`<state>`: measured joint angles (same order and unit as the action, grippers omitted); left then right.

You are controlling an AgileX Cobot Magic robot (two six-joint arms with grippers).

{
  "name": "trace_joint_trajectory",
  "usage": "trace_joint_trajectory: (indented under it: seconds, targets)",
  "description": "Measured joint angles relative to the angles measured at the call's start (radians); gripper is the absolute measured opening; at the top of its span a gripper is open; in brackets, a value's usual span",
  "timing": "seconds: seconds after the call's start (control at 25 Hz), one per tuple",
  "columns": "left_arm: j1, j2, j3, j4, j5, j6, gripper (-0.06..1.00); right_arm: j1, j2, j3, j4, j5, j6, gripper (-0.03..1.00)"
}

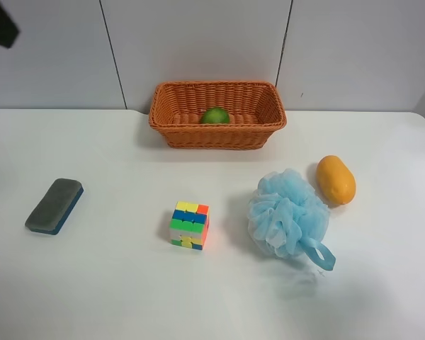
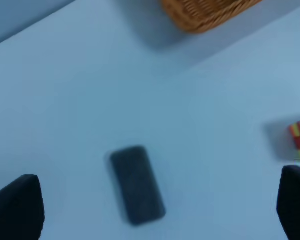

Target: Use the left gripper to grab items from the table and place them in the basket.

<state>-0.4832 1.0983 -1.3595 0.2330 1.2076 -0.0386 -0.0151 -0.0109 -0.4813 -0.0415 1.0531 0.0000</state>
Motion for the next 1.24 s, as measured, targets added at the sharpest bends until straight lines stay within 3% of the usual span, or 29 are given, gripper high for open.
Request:
trace_joint_trajectory:
  seconds: [0.16, 0.32, 0.56, 0.72, 0.92, 1.04, 1.24]
  targets:
    - [0.071, -0.279, 0.205, 0.027, 0.001, -0.027, 0.90, 0.000, 0.000, 0.000, 0.000, 0.000, 0.000, 0.99]
    - [0.226, -0.523, 0.375, 0.027, 0.002, -0.028, 0.90, 0.000, 0.000, 0.000, 0.000, 0.000, 0.000, 0.99]
    - [0.464, -0.826, 0.554, -0.051, 0.002, -0.007, 0.90, 0.000, 0.000, 0.000, 0.000, 0.000, 0.000, 0.99]
    - [0.566, -0.981, 0.686, -0.127, 0.000, 0.014, 0.90, 0.000, 0.000, 0.000, 0.000, 0.000, 0.000, 0.99]
    - [0.602, -1.098, 0.820, -0.223, -0.080, 0.039, 0.90, 0.000, 0.000, 0.000, 0.000, 0.000, 0.000, 0.99]
    - [0.602, -1.102, 0.845, -0.225, -0.134, 0.052, 0.90, 0.000, 0.000, 0.000, 0.000, 0.000, 0.000, 0.99]
    - [0.602, -1.104, 0.851, -0.225, -0.141, 0.055, 0.90, 0.000, 0.000, 0.000, 0.000, 0.000, 0.000, 0.99]
